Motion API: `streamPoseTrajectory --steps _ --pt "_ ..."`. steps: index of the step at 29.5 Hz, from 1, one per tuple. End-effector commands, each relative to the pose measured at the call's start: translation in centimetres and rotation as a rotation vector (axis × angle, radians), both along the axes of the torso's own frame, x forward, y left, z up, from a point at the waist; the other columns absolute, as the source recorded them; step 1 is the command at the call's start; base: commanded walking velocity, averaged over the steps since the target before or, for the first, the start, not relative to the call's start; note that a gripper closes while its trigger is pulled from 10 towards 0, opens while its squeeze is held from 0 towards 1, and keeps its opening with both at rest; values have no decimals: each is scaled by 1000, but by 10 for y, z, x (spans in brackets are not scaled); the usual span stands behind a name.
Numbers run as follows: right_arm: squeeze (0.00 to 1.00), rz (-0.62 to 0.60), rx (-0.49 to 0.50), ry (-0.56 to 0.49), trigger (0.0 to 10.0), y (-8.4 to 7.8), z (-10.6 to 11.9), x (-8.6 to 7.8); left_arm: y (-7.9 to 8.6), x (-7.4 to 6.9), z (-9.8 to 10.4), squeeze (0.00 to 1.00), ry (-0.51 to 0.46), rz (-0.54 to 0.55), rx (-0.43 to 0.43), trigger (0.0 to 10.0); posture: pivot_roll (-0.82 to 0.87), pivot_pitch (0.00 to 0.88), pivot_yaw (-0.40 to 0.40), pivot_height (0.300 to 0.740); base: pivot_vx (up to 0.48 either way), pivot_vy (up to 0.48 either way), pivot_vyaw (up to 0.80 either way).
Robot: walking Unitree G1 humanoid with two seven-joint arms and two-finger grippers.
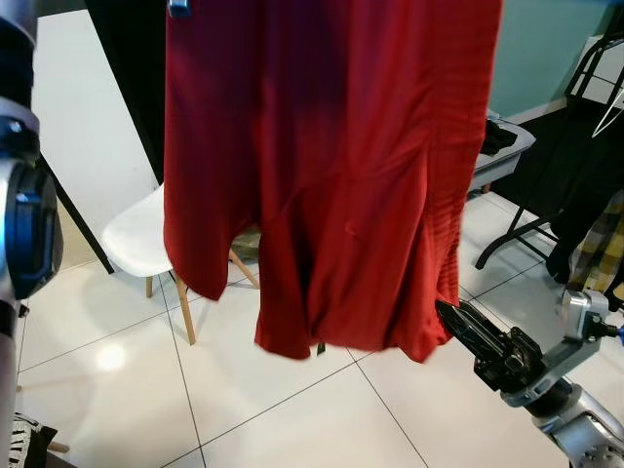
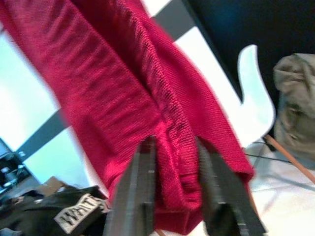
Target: Hang hanger
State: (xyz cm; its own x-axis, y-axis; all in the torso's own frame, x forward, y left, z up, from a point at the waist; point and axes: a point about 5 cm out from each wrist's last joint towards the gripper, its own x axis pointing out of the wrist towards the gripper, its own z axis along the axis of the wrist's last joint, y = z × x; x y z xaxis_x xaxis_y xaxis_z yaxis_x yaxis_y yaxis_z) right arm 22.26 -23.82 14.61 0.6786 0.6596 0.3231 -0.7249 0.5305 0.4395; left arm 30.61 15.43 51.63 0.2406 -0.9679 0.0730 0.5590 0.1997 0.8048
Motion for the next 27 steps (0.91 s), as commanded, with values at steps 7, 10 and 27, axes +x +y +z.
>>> streamPoseTrajectory --steps 7,10,27 --pt "0 77 11 -20 0 7 5 -5 5 -3 14 0 -29 21 -98 8667 28 16 88 740 0 0 0" --pt "0 60 8 -30 0 6 7 -3 7 -2 14 0 -30 34 -110 8667 27 17 88 740 0 0 0" --pt "0 -399 -138 -204 0 -65 81 26 48 44 -161 0 242 121 219 10000 -9 42 74 740 0 0 0"
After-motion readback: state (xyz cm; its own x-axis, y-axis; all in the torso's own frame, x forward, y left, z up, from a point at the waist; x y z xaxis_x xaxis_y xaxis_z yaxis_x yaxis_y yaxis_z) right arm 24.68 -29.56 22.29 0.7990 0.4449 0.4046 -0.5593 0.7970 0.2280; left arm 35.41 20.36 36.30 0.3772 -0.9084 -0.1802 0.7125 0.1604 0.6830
